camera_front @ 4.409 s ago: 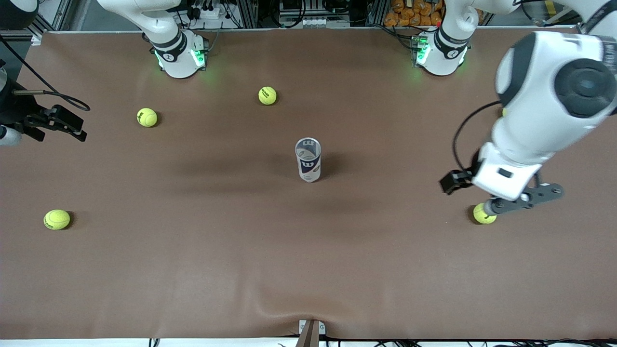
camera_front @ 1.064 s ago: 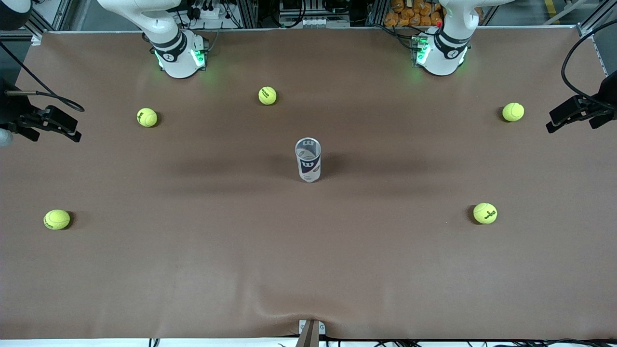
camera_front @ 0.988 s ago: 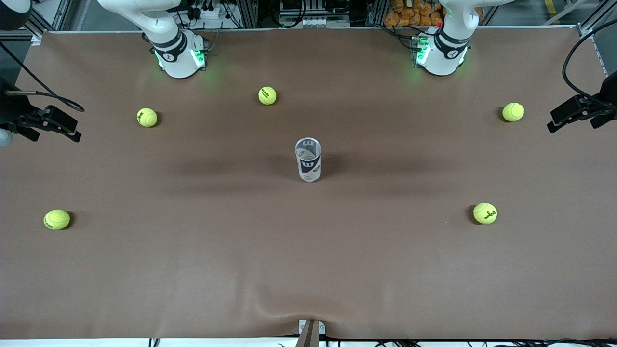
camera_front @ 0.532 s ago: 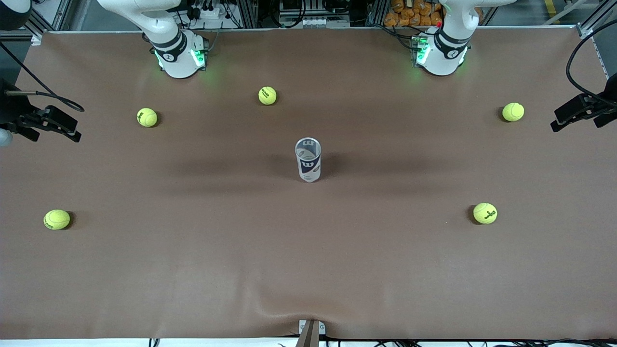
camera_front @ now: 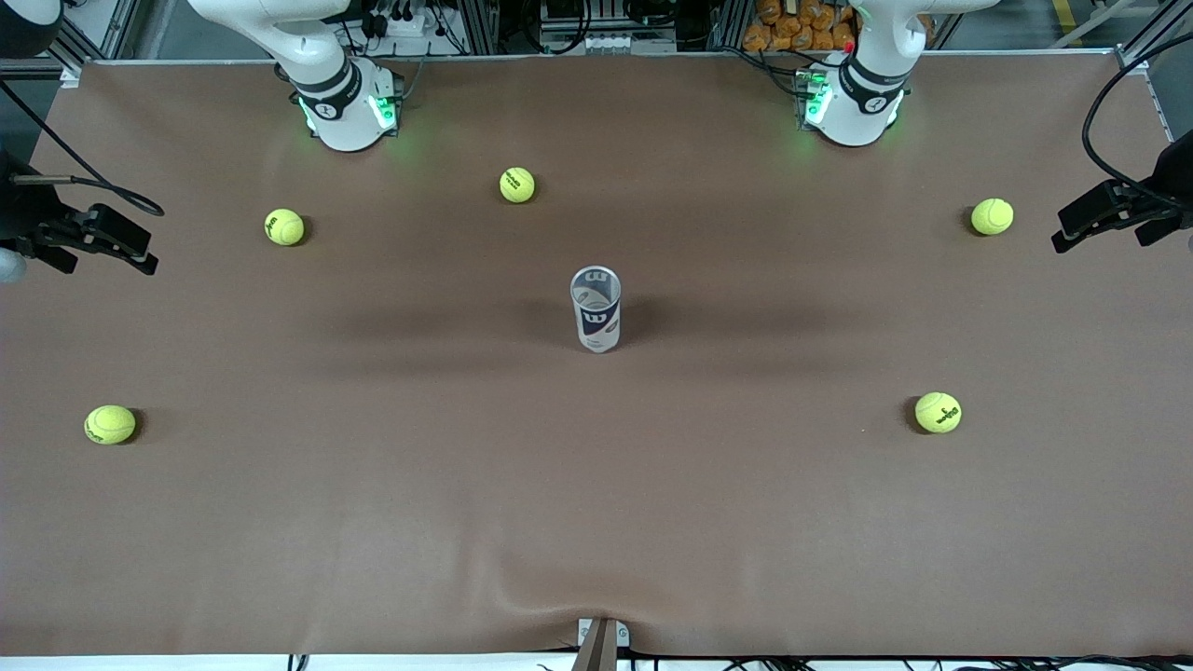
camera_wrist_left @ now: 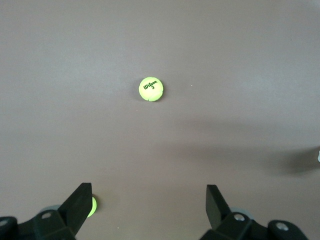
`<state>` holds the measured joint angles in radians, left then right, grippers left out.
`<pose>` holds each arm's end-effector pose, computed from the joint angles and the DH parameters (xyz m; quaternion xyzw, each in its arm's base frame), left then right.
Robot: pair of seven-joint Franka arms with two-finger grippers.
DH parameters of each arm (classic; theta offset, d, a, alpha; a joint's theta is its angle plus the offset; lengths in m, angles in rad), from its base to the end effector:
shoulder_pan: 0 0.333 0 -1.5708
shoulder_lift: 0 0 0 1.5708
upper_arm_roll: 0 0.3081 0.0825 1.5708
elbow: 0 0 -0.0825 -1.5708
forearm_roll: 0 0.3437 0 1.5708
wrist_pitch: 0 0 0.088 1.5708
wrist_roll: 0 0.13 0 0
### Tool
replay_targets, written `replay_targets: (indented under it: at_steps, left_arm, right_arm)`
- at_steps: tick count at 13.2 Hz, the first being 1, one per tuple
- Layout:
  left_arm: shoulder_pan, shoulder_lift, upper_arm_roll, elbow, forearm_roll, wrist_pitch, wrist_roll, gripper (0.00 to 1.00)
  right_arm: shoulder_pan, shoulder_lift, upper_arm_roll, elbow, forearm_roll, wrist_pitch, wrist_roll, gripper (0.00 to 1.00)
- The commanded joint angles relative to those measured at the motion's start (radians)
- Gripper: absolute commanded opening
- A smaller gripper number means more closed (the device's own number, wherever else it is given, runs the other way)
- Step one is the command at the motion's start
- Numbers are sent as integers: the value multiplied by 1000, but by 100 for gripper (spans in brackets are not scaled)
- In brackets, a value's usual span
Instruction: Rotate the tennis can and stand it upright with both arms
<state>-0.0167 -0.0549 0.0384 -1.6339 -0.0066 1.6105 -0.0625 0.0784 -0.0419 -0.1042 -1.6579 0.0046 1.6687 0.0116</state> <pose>0.5018 0.0106 0.5977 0.9990 0.0421 0.0156 0.0047 0.5112 -0.0137 0.5859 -0.9995 0.0189 -0.0263 0.0043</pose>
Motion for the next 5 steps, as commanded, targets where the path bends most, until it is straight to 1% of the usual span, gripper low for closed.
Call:
replay_targets:
  at_steps: [1,5]
  left_arm:
    - [-6,-3,6,-1,11,-9,13,100]
    - [-8,-2,5,-4,10,-11,10,100]
  right_arm:
    - [-8,2,6,13,14,-6,-1,100]
    - [-6,-9,9,13,14,-15,-1,100]
